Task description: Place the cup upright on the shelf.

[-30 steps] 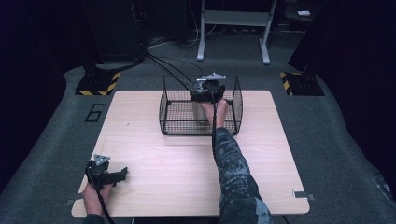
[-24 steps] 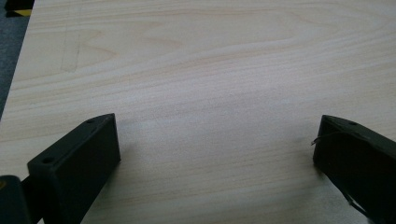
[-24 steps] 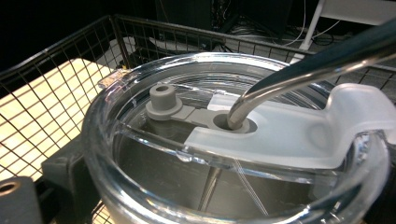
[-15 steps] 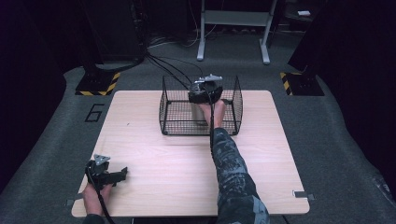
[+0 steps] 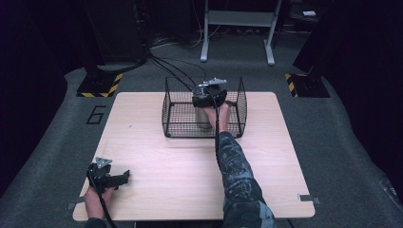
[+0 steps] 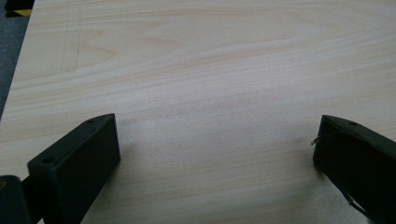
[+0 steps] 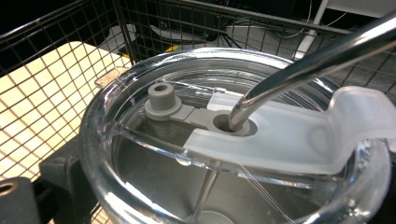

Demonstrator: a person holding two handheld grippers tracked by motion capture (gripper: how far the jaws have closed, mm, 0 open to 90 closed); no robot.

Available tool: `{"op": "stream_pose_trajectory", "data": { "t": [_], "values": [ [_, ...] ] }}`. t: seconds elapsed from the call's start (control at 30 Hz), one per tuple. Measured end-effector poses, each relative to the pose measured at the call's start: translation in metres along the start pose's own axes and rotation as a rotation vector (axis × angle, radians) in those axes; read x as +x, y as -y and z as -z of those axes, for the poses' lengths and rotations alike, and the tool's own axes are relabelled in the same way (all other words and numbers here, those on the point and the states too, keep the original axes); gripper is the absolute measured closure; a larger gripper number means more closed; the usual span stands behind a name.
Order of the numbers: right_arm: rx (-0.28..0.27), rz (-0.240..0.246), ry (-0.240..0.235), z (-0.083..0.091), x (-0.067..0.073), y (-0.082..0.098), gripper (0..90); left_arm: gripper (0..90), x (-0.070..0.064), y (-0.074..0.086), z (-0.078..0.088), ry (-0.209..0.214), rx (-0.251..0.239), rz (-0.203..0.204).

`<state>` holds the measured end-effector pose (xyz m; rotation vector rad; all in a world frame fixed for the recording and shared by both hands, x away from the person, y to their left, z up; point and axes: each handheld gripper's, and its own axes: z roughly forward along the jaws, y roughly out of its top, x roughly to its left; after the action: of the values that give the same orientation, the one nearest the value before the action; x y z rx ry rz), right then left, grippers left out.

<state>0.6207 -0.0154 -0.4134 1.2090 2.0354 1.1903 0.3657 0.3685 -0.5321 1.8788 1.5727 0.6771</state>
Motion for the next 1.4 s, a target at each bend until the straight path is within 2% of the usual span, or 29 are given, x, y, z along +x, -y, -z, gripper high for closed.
{"op": "stream_pose_trajectory", "data": {
  "t": [0.1, 0.13, 0.23, 0.3, 0.4, 0.6, 0.87, 1.0, 1.07, 1.13, 1.23, 1.33, 1.4],
  "values": [
    [-0.002, 0.018, -0.007, 0.004, -0.004, 0.005, 3.6, 0.4, 0.0, 0.0, 0.0, 0.001, -0.002, 0.004],
    [-0.004, 0.001, -0.007, 0.005, -0.004, 0.006, 3.6, 0.4, 0.0, 0.0, 0.0, 0.002, 0.001, 0.005],
    [-0.005, -0.009, -0.014, 0.008, -0.005, 0.009, 3.6, 0.4, 0.0, 0.0, 0.001, 0.005, 0.01, 0.004],
    [0.0, 0.004, -0.016, 0.009, -0.008, 0.01, 3.6, 0.4, 0.0, 0.0, 0.001, 0.005, 0.01, 0.005],
    [0.02, -0.006, -0.025, 0.011, -0.008, 0.009, 3.6, 0.4, 0.0, 0.0, 0.001, 0.005, 0.01, 0.004],
    [0.046, 0.028, -0.029, 0.015, -0.006, 0.008, 3.5, 0.4, 0.0, 0.0, 0.001, 0.005, 0.01, 0.004],
    [0.062, 0.027, -0.028, 0.014, -0.006, 0.005, 3.1, 0.4, 0.0, 0.0, 0.001, 0.005, 0.01, 0.004],
    [0.092, 0.022, -0.03, 0.015, -0.007, 0.004, 0.0, 0.4, 0.0, 0.0, 0.001, 0.005, 0.01, 0.004],
    [0.103, 0.022, -0.047, 0.015, -0.009, 0.004, 0.0, 0.4, 0.0, 0.0, 0.0, 0.002, 0.002, 0.003],
    [0.11, -0.004, -0.055, 0.017, -0.008, 0.003, 0.0, 0.4, 0.0, 0.0, 0.001, 0.006, 0.01, 0.004],
    [0.128, 0.015, -0.071, 0.021, -0.009, 0.001, 0.0, 0.4, 0.0, 0.0, 0.001, 0.006, 0.011, 0.004],
    [0.146, 0.029, -0.064, 0.027, -0.008, -0.002, 0.0, 0.4, 0.0, 0.0, 0.001, 0.006, 0.01, 0.004],
    [0.134, 0.027, -0.065, 0.033, -0.007, -0.004, 0.0, 0.4, 0.0, 0.0, 0.0, 0.004, 0.005, 0.001]
  ]
}}
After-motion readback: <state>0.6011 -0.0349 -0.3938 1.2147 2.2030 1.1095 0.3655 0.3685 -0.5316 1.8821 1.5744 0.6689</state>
